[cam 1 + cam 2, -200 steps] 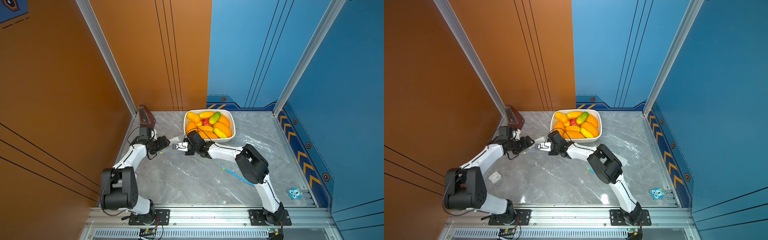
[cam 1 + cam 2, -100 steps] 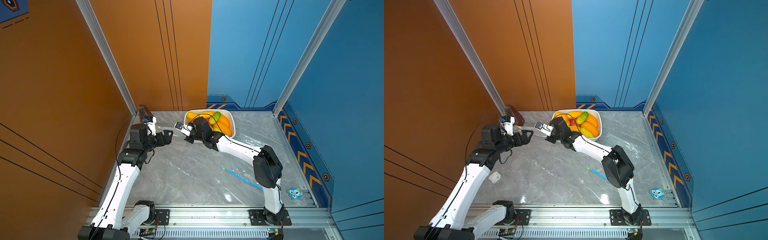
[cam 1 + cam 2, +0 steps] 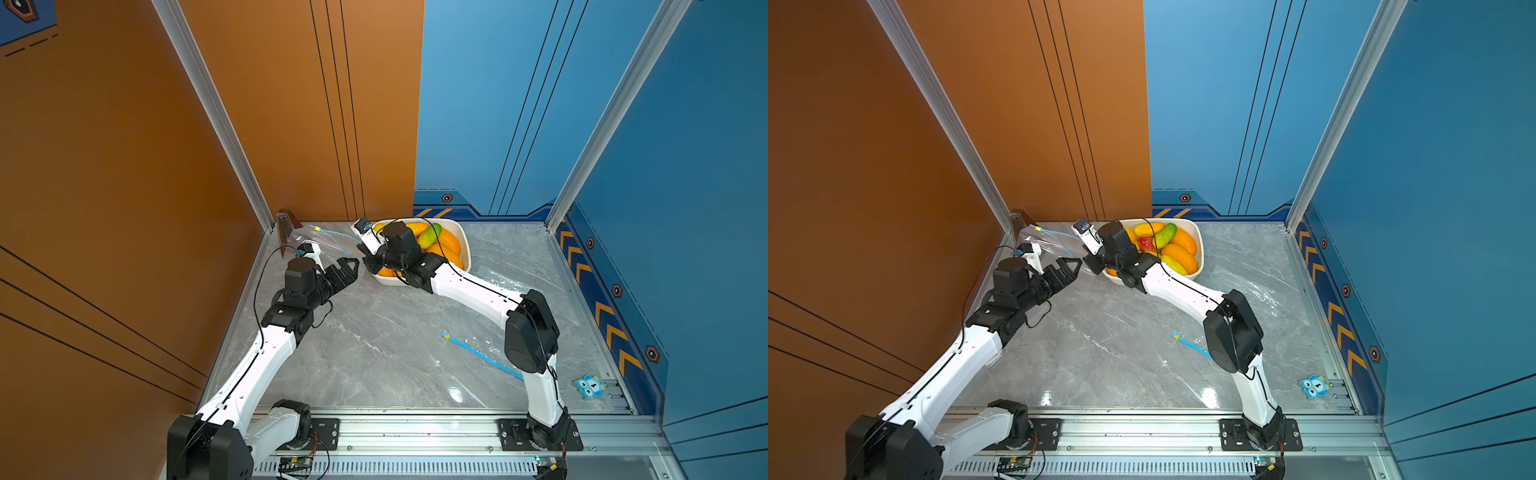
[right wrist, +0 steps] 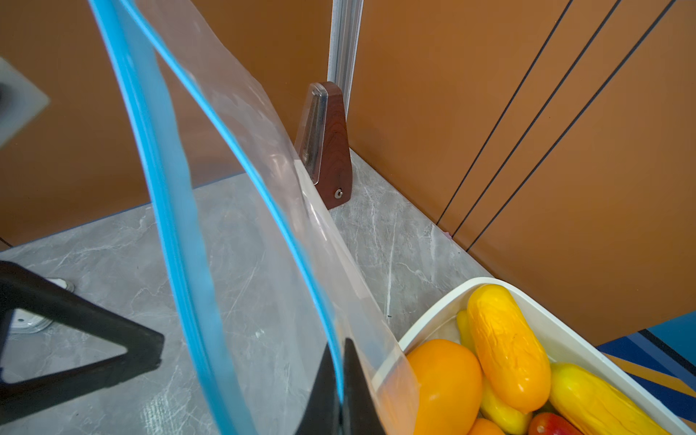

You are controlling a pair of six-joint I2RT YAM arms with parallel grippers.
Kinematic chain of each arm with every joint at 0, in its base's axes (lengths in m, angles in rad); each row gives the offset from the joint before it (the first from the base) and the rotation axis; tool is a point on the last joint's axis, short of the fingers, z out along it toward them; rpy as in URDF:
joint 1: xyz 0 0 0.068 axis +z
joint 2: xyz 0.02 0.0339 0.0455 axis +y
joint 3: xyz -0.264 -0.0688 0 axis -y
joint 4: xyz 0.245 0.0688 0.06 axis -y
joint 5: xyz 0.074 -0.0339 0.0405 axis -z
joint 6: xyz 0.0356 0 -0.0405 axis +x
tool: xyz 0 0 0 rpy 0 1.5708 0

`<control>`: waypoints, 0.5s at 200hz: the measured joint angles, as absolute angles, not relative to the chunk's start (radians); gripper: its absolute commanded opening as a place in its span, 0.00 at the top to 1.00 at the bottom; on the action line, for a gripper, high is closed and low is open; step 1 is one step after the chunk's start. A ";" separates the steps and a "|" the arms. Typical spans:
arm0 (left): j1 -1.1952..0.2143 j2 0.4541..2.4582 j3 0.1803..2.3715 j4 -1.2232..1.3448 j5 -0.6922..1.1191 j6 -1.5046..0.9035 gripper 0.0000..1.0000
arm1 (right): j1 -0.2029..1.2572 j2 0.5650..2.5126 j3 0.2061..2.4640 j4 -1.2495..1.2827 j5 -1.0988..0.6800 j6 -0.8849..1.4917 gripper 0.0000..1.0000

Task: Place the mango in a zip-top bag and seal the zipper
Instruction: Pick up the zipper food storage bag at the center of the board, then open the zipper of the food storage bag.

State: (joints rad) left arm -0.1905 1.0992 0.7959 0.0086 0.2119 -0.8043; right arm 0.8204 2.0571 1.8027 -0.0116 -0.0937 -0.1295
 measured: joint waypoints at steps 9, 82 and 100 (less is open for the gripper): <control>-0.193 1.117 0.796 0.043 0.208 -0.819 0.06 | 0.826 2.057 1.796 -0.007 -0.093 -0.112 1.00; -0.197 1.237 0.820 0.133 0.141 -0.824 0.36 | 0.845 2.057 1.708 0.038 -0.070 -0.051 1.00; -0.197 1.266 0.826 0.137 0.142 -0.817 0.47 | 0.847 2.057 1.698 0.038 -0.061 -0.051 1.00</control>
State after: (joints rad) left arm -0.1967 1.2663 0.8265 0.1371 0.1421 -0.8165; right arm 0.8471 2.0571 1.6978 0.0376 -0.0612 -0.0513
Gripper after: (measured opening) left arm 0.596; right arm 0.047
